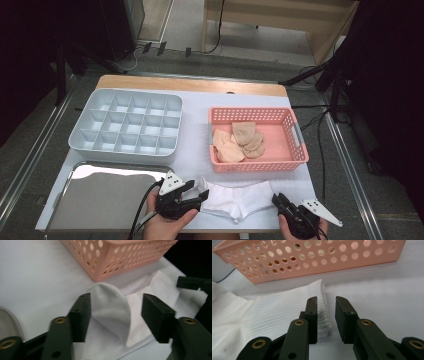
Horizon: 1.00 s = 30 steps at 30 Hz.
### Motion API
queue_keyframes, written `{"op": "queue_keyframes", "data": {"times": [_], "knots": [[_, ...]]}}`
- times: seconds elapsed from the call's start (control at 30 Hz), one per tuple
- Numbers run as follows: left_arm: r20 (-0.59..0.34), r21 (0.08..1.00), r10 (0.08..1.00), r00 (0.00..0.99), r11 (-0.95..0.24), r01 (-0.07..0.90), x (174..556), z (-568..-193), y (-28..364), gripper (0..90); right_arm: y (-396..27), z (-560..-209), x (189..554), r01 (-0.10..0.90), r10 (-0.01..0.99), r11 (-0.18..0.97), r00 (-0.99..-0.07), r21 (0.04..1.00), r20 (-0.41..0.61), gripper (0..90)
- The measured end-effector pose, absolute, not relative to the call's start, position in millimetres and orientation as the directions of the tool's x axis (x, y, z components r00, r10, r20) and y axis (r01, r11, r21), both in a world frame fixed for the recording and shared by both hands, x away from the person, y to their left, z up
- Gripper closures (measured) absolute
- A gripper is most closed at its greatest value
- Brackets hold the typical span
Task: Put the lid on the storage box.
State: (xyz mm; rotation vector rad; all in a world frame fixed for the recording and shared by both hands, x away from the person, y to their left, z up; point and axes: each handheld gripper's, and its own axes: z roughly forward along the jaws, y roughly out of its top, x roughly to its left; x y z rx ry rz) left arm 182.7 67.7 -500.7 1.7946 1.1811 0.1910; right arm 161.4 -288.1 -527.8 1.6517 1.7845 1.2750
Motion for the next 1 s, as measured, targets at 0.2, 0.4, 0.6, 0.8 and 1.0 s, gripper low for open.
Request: {"op": "queue_keyframes", "data": {"times": [0.2, 0.4, 0.6, 0.8, 1.0], "knots": [[-0.32, 0.747, 0.785, 0.53, -0.135, 0.651, 175, -514, 86, 74.1, -292, -529, 162, 0.575, 0.93, -0.123, -0.217, 0.809, 0.296, 75.0], [-0.345, 0.755, 0.786, 0.513, -0.093, 0.649, 172, -514, 95, 60.7, -290, -528, 161, 0.57, 0.927, -0.123, -0.226, 0.812, 0.299, 73.0], [-0.354, 0.766, 0.774, 0.525, -0.082, 0.637, 178, -510, 88, 57.2, -289, -530, 162, 0.571, 0.925, -0.135, -0.22, 0.81, 0.309, 70.4], [-0.34, 0.747, 0.766, 0.546, -0.133, 0.652, 183, -518, 90, 88.9, -283, -533, 163, 0.584, 0.918, -0.111, -0.25, 0.804, 0.309, 81.2], [-0.377, 0.738, 0.749, 0.545, -0.113, 0.666, 182, -518, 102, 90.0, -287, -526, 161, 0.586, 0.906, -0.125, -0.262, 0.8, 0.333, 88.0]]}}
